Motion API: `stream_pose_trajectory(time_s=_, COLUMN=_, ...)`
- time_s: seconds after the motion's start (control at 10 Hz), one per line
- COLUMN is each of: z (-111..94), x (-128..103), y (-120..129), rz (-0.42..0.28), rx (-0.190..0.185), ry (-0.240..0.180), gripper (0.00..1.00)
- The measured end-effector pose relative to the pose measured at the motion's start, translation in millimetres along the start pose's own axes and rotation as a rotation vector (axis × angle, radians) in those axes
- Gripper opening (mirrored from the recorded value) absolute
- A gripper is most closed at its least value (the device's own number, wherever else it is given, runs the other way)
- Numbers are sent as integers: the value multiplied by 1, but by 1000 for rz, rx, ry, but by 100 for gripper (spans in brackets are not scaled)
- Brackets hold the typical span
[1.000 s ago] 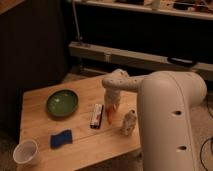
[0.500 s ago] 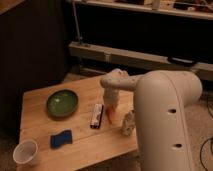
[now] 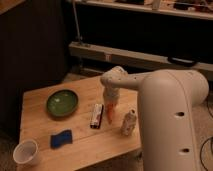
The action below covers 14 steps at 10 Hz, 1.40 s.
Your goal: Place the pepper in the ceramic cup
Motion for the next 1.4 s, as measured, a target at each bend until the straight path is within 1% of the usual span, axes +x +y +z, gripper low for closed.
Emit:
stream_pose_trajectory(time_s=0.1, z=-15, x=-3, y=6, rz=-12, rx=-16, ry=-23, gripper=37)
stream_pose_trajectory(time_s=0.2, z=-38, x=-8, y=19, rz=-37, rx=-48, ry=-56, gripper=37)
stream_pose_trajectory(time_s=0.3, z=-61, x=-10, y=39, rz=-70, rx=-100, ry=-91, gripper=37)
stream_pose_trajectory(time_s=0.4, z=-75, x=-10, y=57, rz=-98, rx=-136, ry=-115, gripper=37)
stream_pose_trajectory(time_s=0.5, z=-92, x=-2, y=90, rz=-147, rx=-200, ry=-151, gripper=37)
stream_pose_trajectory(time_s=0.6, z=-103, x=7, y=109, rz=-179, rx=-244, ry=-174, gripper=37)
stream_pose_trajectory(time_s=0.7, z=-118, x=23, y=132, rz=-224, rx=-313, ry=-207, gripper=37)
stream_pose_trajectory(time_s=0.8, z=-130, x=37, y=156, rz=-268, rx=-375, ry=-230, gripper=37)
stream_pose_trajectory(time_s=0.9, z=-144, x=55, y=185, rz=-322, rx=-455, ry=-254, gripper=37)
stream_pose_trajectory(time_s=1.0, z=-154, x=66, y=203, rz=-355, rx=-508, ry=-268, gripper=37)
stream_pose_trajectory(time_s=1.2, z=-177, x=86, y=249, rz=-444, rx=-640, ry=-296, gripper=37)
stream_pose_trajectory(time_s=1.3, z=-188, x=93, y=276, rz=-495, rx=-722, ry=-304, gripper=37)
stream_pose_trajectory(time_s=1.4, z=-197, x=98, y=293, rz=-531, rx=-791, ry=-303, gripper=37)
